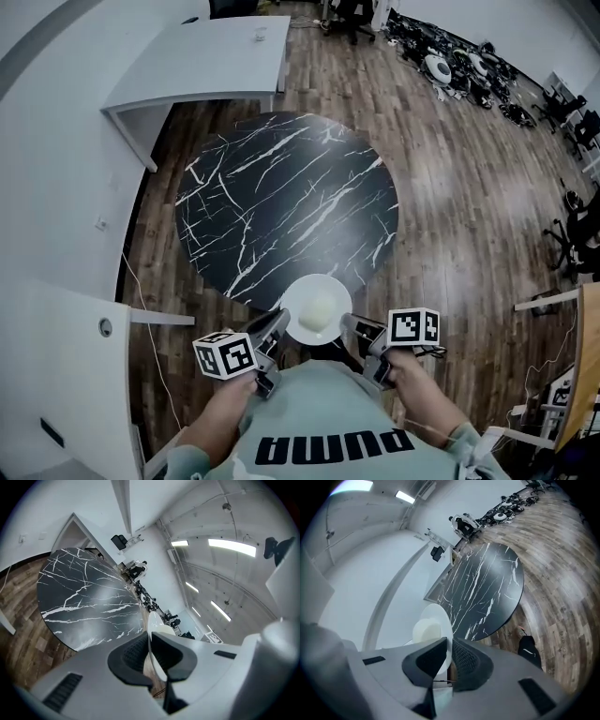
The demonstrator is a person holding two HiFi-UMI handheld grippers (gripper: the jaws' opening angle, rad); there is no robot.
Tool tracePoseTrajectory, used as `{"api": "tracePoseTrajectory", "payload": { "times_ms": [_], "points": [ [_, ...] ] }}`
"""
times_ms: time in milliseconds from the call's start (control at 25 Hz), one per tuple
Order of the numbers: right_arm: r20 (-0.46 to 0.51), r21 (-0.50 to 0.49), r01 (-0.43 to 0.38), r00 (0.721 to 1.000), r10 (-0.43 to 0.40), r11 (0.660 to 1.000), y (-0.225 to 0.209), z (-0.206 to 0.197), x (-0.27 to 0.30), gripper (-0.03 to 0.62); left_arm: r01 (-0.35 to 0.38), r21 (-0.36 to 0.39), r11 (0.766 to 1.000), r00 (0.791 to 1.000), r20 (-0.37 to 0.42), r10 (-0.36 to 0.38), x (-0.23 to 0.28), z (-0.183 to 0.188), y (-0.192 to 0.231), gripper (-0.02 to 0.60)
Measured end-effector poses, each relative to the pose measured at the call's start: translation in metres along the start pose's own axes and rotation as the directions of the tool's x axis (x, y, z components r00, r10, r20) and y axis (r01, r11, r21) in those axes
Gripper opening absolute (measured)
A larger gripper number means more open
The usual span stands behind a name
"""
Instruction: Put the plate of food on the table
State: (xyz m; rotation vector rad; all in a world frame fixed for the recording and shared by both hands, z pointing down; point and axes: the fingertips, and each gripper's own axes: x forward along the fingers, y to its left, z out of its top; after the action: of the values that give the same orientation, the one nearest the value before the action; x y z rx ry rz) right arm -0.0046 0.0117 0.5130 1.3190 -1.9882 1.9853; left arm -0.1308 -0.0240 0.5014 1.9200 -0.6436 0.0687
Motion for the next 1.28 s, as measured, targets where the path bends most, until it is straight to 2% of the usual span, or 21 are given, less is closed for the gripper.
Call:
{"api": "tracePoseTrajectory", "payload": {
  "times_ms": [600, 1000, 1280],
  "points": [
    [-0.117, -0.054, -0.039, 0.993, 0.032, 0.998, -0.013, 0.120, 0.031, 0.038, -0.097, -0.033, 0.995, 0.991, 0.089, 0.099, 0.079, 0.073, 0.007, 0.028],
    [-0.183, -0.084, -0.073, 0.981, 0.056, 0.994, -0.025, 0.176, 0.062, 0.038, -0.171, -0.051, 0.984, 0.974, 0.143, 0.177, 0.117, 0.106, 0.029, 0.028],
    [-0.229, -0.099, -0.056, 0.973, 0.032, 0.993, -0.040, 0.200, 0.089, 0.038, -0.206, -0.073, 0.976, 0.966, 0.146, 0.214, 0.139, 0.117, 0.053, 0.029]
  ]
}}
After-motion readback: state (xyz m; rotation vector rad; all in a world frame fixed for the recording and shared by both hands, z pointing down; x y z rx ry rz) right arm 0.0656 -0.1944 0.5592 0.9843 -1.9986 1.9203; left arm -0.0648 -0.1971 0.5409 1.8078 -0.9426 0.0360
